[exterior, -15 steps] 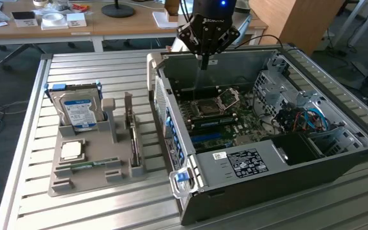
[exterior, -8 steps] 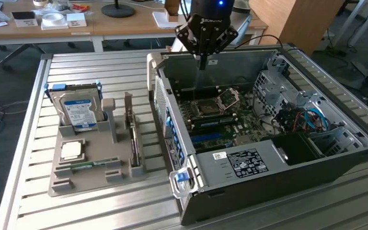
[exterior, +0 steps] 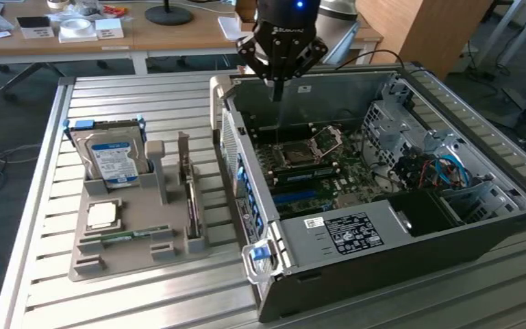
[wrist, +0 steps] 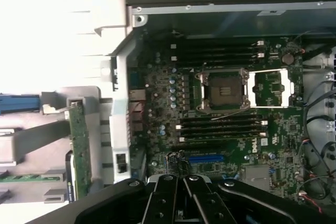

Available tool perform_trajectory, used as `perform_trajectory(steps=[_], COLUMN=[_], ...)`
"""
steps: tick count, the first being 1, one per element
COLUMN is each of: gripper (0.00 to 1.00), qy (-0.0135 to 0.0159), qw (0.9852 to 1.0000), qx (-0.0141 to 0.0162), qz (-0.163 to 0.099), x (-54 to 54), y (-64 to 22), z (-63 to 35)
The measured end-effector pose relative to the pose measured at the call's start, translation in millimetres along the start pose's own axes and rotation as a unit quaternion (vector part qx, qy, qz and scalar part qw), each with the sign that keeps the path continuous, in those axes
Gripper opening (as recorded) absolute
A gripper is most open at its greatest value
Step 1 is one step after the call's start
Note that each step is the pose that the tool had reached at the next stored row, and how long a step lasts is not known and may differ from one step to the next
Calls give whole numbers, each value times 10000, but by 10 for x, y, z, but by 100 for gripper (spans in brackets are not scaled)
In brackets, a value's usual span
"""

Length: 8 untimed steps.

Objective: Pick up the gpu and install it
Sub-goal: 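Reach for the gpu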

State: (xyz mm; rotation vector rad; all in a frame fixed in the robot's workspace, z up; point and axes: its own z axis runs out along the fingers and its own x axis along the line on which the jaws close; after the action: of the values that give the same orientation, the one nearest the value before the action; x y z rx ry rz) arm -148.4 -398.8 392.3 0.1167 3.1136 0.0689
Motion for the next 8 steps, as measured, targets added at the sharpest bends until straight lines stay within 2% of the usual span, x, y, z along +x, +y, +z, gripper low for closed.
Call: perform_trajectory(steps=[8], gripper=[11], qy=[0], qw=[10000], qx=[0], qz=[-1], x=[225], y=[-17], z=[8])
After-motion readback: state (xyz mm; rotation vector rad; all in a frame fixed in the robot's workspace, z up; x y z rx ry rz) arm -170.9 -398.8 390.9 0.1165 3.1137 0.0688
